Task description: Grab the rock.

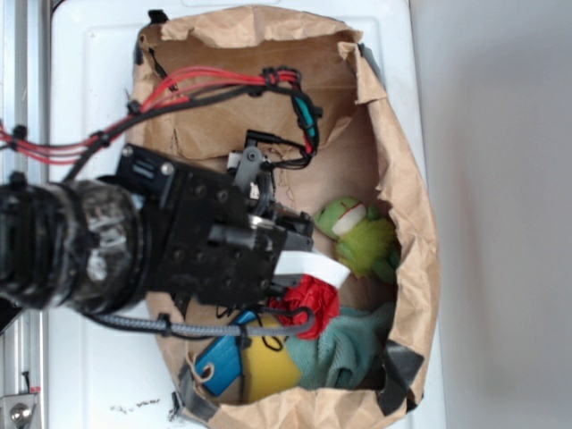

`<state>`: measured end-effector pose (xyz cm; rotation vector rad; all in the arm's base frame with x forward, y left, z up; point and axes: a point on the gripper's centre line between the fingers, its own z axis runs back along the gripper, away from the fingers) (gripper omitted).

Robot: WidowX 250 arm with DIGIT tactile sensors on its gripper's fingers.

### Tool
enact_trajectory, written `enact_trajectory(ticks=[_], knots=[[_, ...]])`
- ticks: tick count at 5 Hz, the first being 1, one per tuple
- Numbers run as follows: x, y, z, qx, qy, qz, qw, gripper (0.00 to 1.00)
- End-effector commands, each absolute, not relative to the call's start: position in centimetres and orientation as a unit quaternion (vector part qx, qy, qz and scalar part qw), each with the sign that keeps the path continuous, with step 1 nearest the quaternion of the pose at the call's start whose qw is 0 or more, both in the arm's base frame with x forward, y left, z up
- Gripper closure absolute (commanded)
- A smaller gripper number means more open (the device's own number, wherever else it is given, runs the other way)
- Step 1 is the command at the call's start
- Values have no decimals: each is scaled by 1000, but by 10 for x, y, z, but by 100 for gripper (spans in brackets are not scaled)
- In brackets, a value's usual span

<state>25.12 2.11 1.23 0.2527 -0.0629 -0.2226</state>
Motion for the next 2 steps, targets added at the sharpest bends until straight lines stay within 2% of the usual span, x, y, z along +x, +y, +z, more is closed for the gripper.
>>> enact_trajectory(ticks=[1, 2], knots=[[249, 19, 21, 107, -24, -115, 987, 100], [251, 21, 28, 101, -28, -108, 989, 100]])
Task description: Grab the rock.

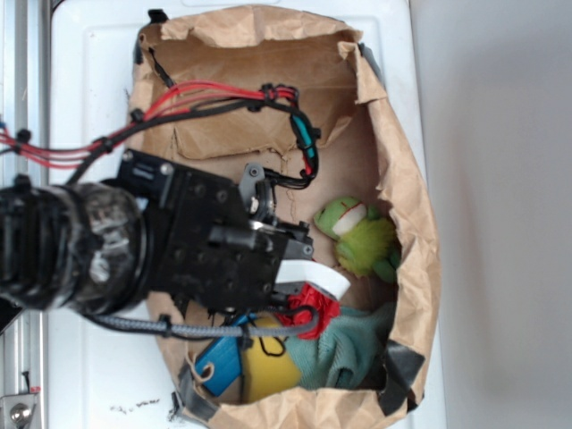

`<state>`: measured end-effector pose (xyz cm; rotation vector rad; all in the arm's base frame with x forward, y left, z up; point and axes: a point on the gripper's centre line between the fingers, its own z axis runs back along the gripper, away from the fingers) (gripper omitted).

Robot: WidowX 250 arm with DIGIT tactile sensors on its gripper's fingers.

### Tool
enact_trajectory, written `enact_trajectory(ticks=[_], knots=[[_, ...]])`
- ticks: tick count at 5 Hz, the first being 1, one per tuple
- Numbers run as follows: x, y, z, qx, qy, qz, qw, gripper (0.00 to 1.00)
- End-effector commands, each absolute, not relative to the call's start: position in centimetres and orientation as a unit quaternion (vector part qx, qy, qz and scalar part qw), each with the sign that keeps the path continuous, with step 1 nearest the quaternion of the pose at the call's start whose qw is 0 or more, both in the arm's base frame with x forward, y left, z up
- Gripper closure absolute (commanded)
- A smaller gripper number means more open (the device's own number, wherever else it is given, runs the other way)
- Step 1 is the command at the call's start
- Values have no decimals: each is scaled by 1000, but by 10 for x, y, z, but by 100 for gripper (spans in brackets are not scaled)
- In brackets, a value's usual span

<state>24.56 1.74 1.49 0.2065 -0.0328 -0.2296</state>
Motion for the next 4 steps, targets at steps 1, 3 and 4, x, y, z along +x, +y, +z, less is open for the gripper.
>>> enact_trajectory(ticks=[1, 3, 4], knots=[[257, 25, 36, 94, -33, -98, 990, 100], [267, 33, 49, 85, -33, -78, 993, 0], [271, 37, 58, 71, -30, -66, 995, 0]])
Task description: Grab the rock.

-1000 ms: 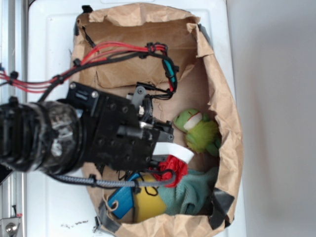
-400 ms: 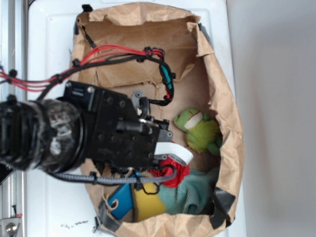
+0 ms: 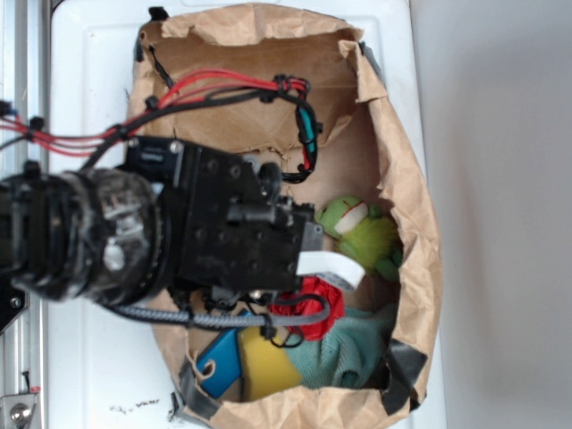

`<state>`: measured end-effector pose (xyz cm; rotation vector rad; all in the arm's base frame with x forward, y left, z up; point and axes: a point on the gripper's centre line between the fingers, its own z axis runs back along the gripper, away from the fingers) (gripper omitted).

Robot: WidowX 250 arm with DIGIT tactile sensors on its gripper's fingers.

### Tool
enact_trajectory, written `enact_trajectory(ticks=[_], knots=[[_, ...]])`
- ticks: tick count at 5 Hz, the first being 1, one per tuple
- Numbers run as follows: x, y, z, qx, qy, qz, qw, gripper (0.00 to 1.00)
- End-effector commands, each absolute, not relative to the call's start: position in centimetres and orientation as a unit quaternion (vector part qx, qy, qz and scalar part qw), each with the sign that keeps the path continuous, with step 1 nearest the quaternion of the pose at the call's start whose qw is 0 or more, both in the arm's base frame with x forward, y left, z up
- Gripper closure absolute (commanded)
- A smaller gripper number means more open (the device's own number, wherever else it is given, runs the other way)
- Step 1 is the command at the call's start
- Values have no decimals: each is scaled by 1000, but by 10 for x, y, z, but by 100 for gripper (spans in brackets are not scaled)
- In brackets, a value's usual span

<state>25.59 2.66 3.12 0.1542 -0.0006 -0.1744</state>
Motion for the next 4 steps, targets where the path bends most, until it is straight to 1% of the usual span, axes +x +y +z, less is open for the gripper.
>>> enact_trajectory(ticks=[1, 3, 4], knots=[[273, 42, 66, 54, -25, -59, 996, 0], [276, 57, 86, 24, -21, -35, 999, 0], [275, 62, 91, 14, -20, -32, 999, 0]])
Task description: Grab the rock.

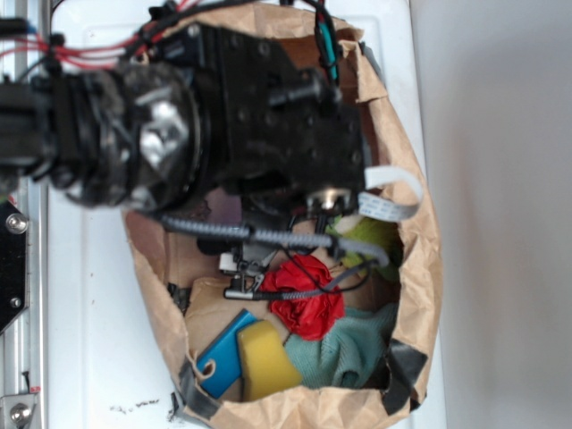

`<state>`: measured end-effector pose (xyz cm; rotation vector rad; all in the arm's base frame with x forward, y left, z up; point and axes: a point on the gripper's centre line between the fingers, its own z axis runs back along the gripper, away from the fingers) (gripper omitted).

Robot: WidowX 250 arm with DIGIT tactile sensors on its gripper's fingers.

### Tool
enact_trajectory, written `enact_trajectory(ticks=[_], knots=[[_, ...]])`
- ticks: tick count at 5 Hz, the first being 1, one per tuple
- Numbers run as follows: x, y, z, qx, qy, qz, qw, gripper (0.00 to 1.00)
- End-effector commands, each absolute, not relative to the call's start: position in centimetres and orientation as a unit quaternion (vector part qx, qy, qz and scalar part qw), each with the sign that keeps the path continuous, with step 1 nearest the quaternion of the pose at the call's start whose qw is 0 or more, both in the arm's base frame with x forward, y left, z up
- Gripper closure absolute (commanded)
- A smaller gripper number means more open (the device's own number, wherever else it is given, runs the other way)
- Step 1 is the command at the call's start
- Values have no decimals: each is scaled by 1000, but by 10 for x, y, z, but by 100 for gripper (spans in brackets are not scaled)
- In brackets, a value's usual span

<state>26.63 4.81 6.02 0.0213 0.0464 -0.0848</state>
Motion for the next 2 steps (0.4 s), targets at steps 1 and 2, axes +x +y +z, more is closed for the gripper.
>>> enact_trajectory(ticks=[1, 2], knots=[[278, 70, 97, -4, -14, -21, 1000, 0], [276, 72, 93, 2, -4, -26, 1000, 0]])
